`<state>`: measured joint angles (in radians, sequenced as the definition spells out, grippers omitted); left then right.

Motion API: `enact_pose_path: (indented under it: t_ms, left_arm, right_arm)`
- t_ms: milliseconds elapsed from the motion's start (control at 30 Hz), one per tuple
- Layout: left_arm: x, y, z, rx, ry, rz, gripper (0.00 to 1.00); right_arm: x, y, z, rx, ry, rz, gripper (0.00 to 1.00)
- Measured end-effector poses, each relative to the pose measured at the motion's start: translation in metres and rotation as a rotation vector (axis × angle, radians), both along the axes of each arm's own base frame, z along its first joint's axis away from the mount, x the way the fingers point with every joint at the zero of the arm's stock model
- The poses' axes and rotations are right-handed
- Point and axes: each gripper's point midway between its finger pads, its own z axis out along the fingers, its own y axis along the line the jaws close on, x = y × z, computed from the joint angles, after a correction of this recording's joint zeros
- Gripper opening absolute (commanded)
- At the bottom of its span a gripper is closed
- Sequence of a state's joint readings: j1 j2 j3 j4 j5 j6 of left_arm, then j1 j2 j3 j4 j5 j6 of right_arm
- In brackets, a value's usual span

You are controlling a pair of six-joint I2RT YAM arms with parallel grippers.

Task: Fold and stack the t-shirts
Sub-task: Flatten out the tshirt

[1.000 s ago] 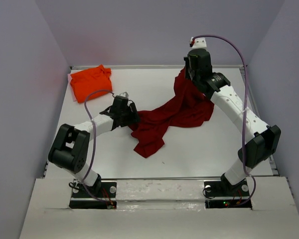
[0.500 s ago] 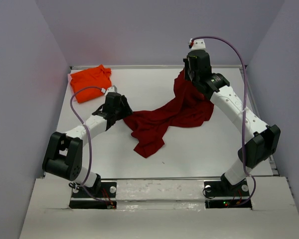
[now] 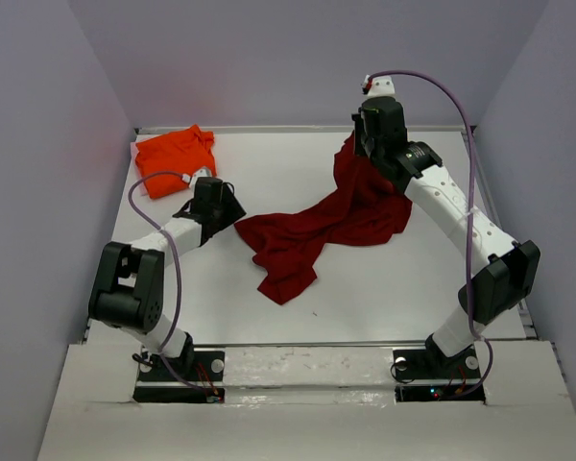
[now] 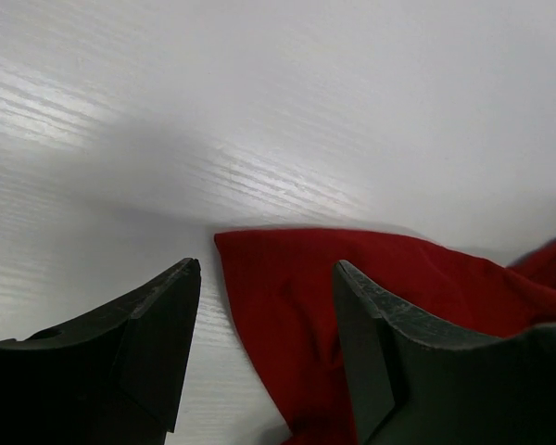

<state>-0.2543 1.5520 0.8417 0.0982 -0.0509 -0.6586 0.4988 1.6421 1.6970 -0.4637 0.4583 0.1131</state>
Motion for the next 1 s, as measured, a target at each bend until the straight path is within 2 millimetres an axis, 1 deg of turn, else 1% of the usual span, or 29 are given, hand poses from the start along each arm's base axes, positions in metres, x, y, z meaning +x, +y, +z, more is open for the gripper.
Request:
enact_pose_path:
  t_ms: [100,200,300,533,667,800,900,933,1000]
  left_arm:
    - [0.002,-0.004,-0.007,-0.013,0.011,-0.009,0.68]
    - [0.001,-0.006,-0.023,-0.018,0.046,-0.018,0.68]
    - [-0.002,-0.010,-0.033,-0.030,0.078,-0.028,0.68]
    - [-0.001,-0.013,-0.032,-0.046,0.074,-0.038,0.68]
    - [-0.001,-0.015,-0.037,-0.051,0.082,-0.044,0.68]
    - [0.006,-0.020,-0.037,-0.068,0.067,-0.056,0.67]
    - [0.008,-0.021,-0.037,-0.072,0.062,-0.060,0.62]
    - [0.008,-0.021,-0.038,-0.072,0.062,-0.061,0.58]
    - [0.009,-0.022,-0.039,-0.075,0.061,-0.062,0.53]
  right_arm:
    - [0.000,0.000,-0.002,-0.001,0.004,0.002,0.00]
    - [0.000,0.001,-0.003,-0.001,0.007,0.004,0.00]
    - [0.000,0.001,-0.003,-0.001,0.007,0.005,0.00]
    - [0.000,0.001,-0.003,0.003,0.007,0.004,0.00]
    - [-0.001,0.001,-0.003,0.006,0.007,0.003,0.00]
    - [-0.001,0.001,-0.004,0.005,0.009,0.003,0.00]
    - [-0.001,0.001,-0.004,0.004,0.010,0.003,0.00]
    - [-0.001,0.001,-0.004,0.004,0.010,0.003,0.00]
    - [-0.001,0.001,-0.005,0.004,0.010,0.003,0.00]
